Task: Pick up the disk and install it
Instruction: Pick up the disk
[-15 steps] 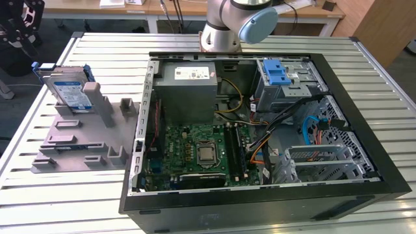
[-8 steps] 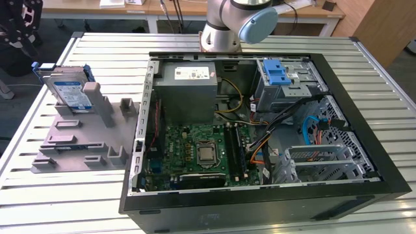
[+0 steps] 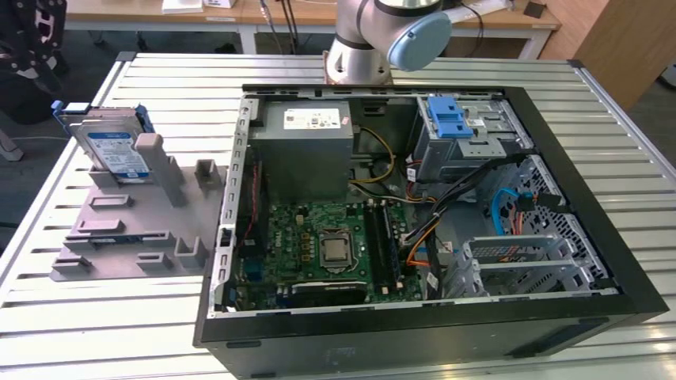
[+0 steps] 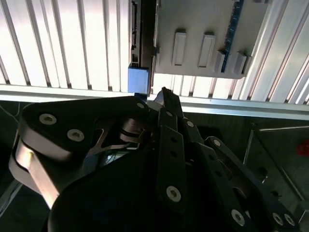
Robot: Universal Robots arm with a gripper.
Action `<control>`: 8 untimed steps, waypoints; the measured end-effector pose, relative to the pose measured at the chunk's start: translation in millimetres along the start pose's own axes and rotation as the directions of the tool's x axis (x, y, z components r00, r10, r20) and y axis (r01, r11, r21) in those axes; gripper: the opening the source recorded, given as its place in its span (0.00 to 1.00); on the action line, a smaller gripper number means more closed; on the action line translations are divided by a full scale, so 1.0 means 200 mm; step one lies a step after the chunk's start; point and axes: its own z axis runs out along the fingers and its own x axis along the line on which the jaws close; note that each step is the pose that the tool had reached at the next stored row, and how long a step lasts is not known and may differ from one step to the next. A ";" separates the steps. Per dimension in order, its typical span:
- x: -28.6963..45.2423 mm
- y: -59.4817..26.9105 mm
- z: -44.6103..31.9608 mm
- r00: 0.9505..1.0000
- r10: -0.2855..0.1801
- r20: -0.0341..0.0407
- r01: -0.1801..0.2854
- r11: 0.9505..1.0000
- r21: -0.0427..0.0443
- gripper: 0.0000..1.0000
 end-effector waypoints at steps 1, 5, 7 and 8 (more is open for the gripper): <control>0.000 0.000 0.001 1.000 -0.014 0.000 0.014 1.000 0.000 0.11; 0.000 0.000 0.005 0.997 -0.073 0.000 0.073 0.997 0.004 0.11; 0.000 0.000 0.006 0.995 -0.098 0.001 0.098 0.995 0.006 0.11; 0.000 0.000 0.007 0.994 -0.110 0.002 0.110 0.994 0.007 0.11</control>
